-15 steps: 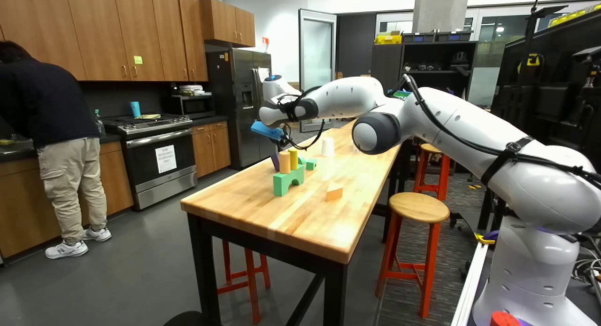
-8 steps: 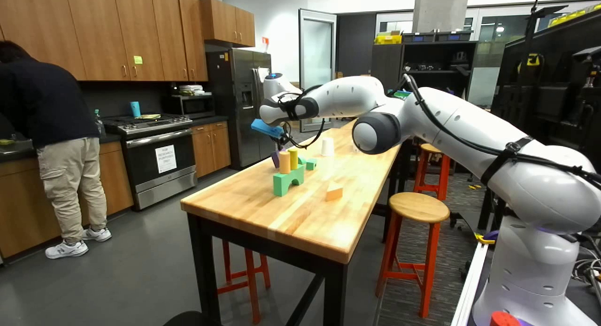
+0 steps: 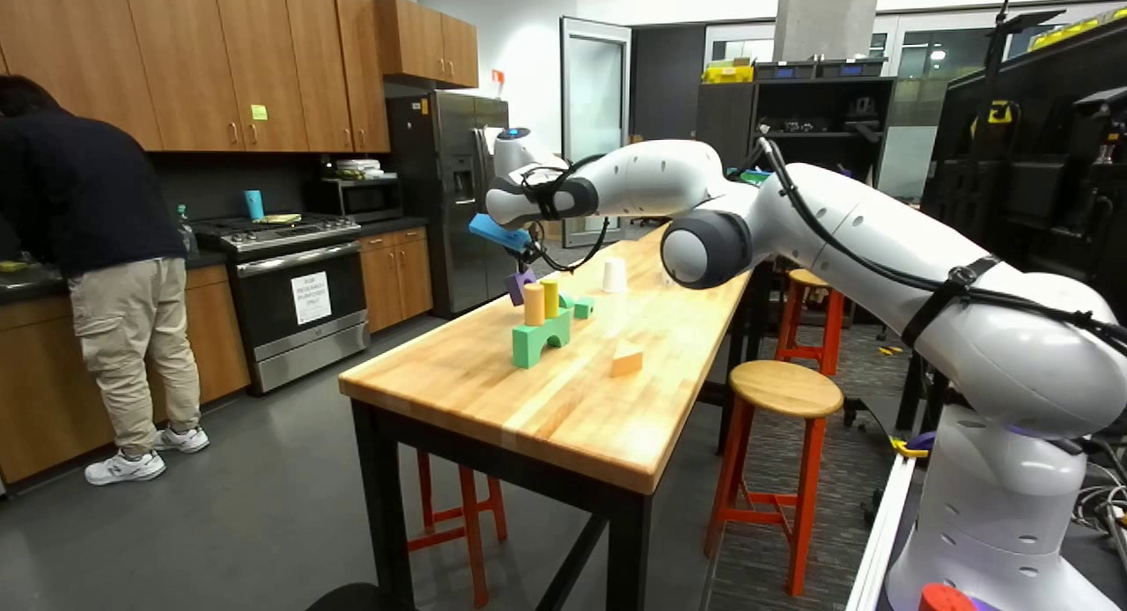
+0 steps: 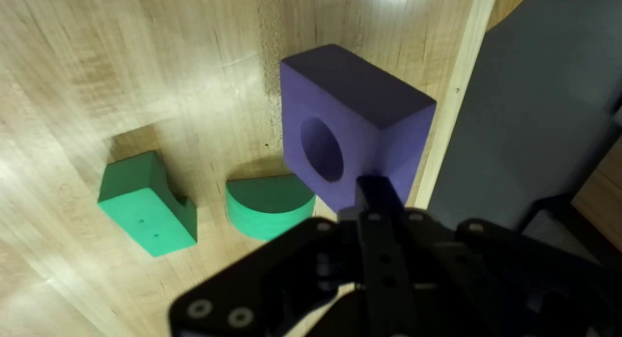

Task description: Move the purple block forward

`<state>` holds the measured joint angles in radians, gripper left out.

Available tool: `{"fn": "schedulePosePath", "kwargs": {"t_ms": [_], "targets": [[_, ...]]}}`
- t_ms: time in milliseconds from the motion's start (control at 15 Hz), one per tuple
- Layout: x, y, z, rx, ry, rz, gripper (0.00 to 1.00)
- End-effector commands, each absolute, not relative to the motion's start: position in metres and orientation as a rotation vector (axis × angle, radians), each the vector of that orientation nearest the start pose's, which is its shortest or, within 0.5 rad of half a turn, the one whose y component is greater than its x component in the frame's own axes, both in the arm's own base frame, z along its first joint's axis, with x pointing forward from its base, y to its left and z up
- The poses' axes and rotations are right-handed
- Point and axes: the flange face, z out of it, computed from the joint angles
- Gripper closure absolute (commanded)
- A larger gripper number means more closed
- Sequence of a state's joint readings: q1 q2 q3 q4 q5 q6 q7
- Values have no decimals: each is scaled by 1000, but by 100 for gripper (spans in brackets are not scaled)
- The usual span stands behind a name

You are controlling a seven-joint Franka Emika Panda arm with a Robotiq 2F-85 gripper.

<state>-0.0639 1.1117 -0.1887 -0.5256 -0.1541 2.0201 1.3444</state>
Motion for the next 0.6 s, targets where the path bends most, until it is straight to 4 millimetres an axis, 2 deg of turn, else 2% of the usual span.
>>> {"fn": "schedulePosePath", "kwargs": {"t_ms": [0,533], "targets": [[819,-126,402,-2313,2040,-766,100],[817,-128,405,-2306,2053,-758,100]]}}
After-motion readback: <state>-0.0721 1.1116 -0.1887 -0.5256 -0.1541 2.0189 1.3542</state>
